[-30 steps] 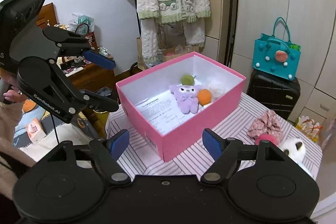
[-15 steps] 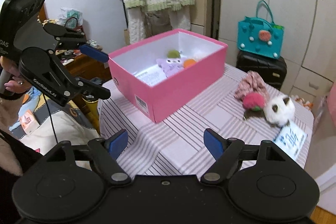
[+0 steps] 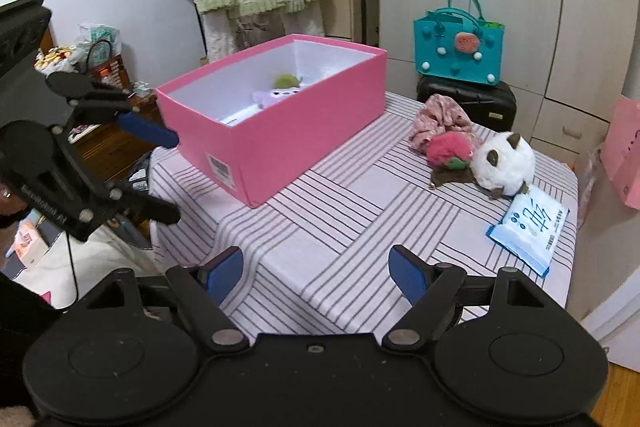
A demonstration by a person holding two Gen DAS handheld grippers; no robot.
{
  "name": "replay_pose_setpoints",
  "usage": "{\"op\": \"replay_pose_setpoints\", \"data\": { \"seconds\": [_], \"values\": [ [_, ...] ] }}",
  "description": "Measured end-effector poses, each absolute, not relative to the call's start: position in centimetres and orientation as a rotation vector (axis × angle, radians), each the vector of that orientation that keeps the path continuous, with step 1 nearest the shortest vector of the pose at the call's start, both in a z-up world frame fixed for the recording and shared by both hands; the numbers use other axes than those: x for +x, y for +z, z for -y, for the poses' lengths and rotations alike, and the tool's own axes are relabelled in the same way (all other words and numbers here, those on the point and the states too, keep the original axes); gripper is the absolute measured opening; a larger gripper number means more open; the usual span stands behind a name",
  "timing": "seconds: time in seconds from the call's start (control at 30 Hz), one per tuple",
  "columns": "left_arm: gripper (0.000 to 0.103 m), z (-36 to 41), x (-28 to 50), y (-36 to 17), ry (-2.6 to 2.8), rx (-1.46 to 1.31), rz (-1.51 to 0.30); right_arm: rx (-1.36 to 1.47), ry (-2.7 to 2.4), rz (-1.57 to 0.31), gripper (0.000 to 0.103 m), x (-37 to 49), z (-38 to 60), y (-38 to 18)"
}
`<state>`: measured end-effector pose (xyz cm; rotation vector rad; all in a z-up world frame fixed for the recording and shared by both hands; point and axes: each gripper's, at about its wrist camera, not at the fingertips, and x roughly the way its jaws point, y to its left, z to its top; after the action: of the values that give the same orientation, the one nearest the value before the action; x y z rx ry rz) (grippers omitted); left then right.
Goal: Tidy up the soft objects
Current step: 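Withdraw both tools from the box toward the scrunchie and pom-pom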
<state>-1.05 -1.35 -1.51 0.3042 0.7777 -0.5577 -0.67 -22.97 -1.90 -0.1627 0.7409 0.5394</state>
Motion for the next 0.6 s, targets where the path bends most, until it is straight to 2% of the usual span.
{"op": "replay_pose_setpoints", "data": {
  "seconds": [0.37,0.6],
  "values": [
    [0.083,4.5,2.3,-1.1,-0.674,0.083,-0.647,-0.180,0.379,-0.542,0.084,1.0,25.8,-4.6],
    [0.083,7.9,5.6,-2.4,-0.610,0.067,-0.580,-0.176,0.325,-0.508,0.083,4.1,28.0,-5.8]
  ]
}}
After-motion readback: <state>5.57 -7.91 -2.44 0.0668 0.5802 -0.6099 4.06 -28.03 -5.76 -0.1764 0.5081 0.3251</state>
